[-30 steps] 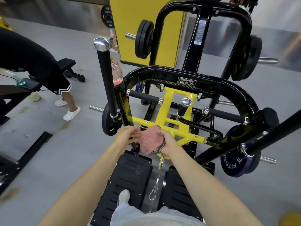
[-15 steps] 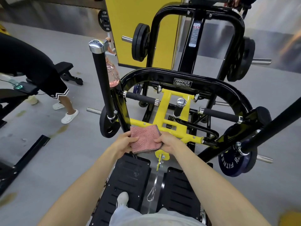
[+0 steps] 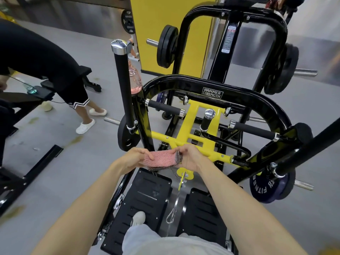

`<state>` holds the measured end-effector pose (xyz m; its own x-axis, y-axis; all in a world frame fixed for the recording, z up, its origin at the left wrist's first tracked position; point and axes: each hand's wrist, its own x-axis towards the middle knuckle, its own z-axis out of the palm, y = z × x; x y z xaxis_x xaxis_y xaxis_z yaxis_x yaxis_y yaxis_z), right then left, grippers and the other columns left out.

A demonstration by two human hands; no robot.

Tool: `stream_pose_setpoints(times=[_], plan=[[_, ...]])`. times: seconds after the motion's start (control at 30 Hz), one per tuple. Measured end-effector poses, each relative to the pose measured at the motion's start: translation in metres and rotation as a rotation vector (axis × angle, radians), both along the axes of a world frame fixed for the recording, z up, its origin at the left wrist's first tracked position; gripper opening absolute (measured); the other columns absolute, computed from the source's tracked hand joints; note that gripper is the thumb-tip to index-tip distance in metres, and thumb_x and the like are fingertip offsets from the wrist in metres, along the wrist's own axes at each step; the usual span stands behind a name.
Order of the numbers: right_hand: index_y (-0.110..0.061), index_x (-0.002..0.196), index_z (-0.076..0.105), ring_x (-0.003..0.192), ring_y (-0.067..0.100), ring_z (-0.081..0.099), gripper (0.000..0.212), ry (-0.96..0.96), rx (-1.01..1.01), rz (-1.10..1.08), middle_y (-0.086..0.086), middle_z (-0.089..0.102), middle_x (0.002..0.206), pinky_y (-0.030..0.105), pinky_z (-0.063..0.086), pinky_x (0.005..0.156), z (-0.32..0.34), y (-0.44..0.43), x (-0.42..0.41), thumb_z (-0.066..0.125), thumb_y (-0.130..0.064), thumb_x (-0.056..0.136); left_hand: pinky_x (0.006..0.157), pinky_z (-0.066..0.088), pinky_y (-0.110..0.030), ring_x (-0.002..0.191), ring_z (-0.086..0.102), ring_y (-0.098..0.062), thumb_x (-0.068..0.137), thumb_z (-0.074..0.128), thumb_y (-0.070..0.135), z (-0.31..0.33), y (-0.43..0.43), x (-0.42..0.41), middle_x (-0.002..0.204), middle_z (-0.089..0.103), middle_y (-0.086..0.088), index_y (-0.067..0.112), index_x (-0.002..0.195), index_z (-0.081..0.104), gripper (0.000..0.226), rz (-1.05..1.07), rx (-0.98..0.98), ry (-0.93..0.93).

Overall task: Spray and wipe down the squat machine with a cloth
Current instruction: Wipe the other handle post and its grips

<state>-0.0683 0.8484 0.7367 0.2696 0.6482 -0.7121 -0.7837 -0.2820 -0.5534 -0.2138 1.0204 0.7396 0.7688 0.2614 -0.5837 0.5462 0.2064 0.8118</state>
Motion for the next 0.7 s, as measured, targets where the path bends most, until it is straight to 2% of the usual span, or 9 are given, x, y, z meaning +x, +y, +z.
stream_pose_setpoints(times=[0.1, 0.17, 0.23, 0.3, 0.43, 0.5, 0.57, 0.63, 0.7], plan=[[-0.004, 0.078, 0.055, 0.089, 0.026, 0.061, 0.027, -0.002, 0.015, -0.039, 0.014, 0.064, 0.098, 0.044, 0.052, 0.075, 0.005, 0.013, -0.005, 0.038, -0.014, 0.096, 0.084, 0.051, -0.038, 0.102, 0.059, -0.028, 0.078, 0.040, 0.002, -0.007, 0.013, -0.006, 0.119, 0.063, -0.009, 0.008, 0.086, 0.075, 0.036, 0.082, -0.114, -0.062], [-0.007, 0.093, 0.056, 0.088, 0.025, 0.062, 0.004, -0.113, -0.034, -0.082, 0.015, 0.063, 0.104, 0.041, 0.053, 0.073, 0.002, 0.029, -0.010, 0.054, -0.003, 0.093, 0.088, 0.048, -0.042, 0.097, 0.055, -0.031, 0.084, 0.047, 0.021, -0.016, 0.020, -0.003, 0.119, 0.059, -0.010, 0.010, 0.113, 0.068, 0.037, 0.265, -0.283, -0.137], [-0.007, 0.118, 0.053, 0.101, 0.031, 0.061, 0.039, -0.132, -0.037, -0.158, 0.020, 0.057, 0.123, 0.043, 0.053, 0.077, -0.003, 0.047, -0.016, 0.056, 0.014, 0.085, 0.092, 0.046, -0.047, 0.103, 0.059, -0.029, 0.093, 0.046, 0.045, -0.024, 0.021, 0.004, 0.119, 0.062, -0.009, 0.016, 0.127, 0.057, 0.046, 0.457, -0.429, -0.221], [-0.006, 0.129, 0.049, 0.104, 0.034, 0.060, 0.056, -0.117, -0.020, -0.220, 0.023, 0.053, 0.128, 0.045, 0.054, 0.082, -0.004, 0.066, -0.023, 0.054, 0.022, 0.081, 0.095, 0.047, -0.046, 0.108, 0.060, -0.027, 0.093, 0.045, 0.055, -0.031, 0.022, 0.015, 0.119, 0.063, -0.011, 0.015, 0.126, 0.055, 0.053, 0.633, -0.497, -0.278], [0.005, 0.125, 0.053, 0.084, 0.026, 0.063, 0.051, -0.200, -0.032, -0.228, 0.024, 0.058, 0.122, 0.033, 0.057, 0.073, -0.004, 0.111, -0.040, 0.053, 0.025, 0.079, 0.083, 0.053, -0.035, 0.095, 0.063, -0.026, 0.101, 0.042, 0.027, -0.040, 0.042, 0.027, 0.101, 0.069, -0.014, 0.000, 0.122, 0.051, 0.036, 0.721, -0.515, -0.272], [0.004, 0.123, 0.055, 0.077, 0.020, 0.060, 0.050, -0.307, -0.111, -0.140, 0.024, 0.060, 0.120, 0.024, 0.054, 0.063, -0.009, 0.132, -0.048, 0.055, 0.024, 0.077, 0.069, 0.057, -0.033, 0.083, 0.068, -0.024, 0.101, 0.036, 0.008, -0.041, 0.060, 0.024, 0.086, 0.072, -0.014, -0.005, 0.116, 0.051, 0.025, 0.632, -0.525, -0.182], [-0.001, 0.125, 0.054, 0.072, 0.012, 0.055, 0.052, -0.438, -0.217, -0.028, 0.017, 0.061, 0.106, 0.014, 0.048, 0.055, -0.010, 0.152, -0.052, 0.062, 0.018, 0.077, 0.059, 0.057, -0.036, 0.077, 0.067, -0.027, 0.097, 0.038, -0.002, -0.045, 0.086, 0.017, 0.088, 0.066, -0.021, -0.008, 0.114, 0.050, 0.021, 0.614, -0.494, -0.043], [-0.007, 0.128, 0.050, 0.073, 0.009, 0.053, 0.055, -0.503, -0.266, 0.011, 0.008, 0.056, 0.097, 0.010, 0.043, 0.053, -0.014, 0.174, -0.049, 0.069, 0.007, 0.079, 0.057, 0.055, -0.035, 0.069, 0.065, -0.026, 0.091, 0.050, -0.008, -0.052, 0.126, 0.009, 0.090, 0.061, -0.016, -0.004, 0.098, 0.056, 0.010, 0.645, -0.293, 0.090], [-0.010, 0.129, 0.046, 0.086, 0.015, 0.054, 0.056, -0.551, -0.284, 0.003, 0.007, 0.051, 0.104, 0.016, 0.043, 0.065, -0.022, 0.197, -0.044, 0.073, -0.004, 0.080, 0.072, 0.055, -0.038, 0.081, 0.064, -0.029, 0.084, 0.063, -0.007, -0.060, 0.168, 0.005, 0.092, 0.062, -0.014, 0.002, 0.093, 0.057, 0.014, 0.610, -0.012, 0.183]])
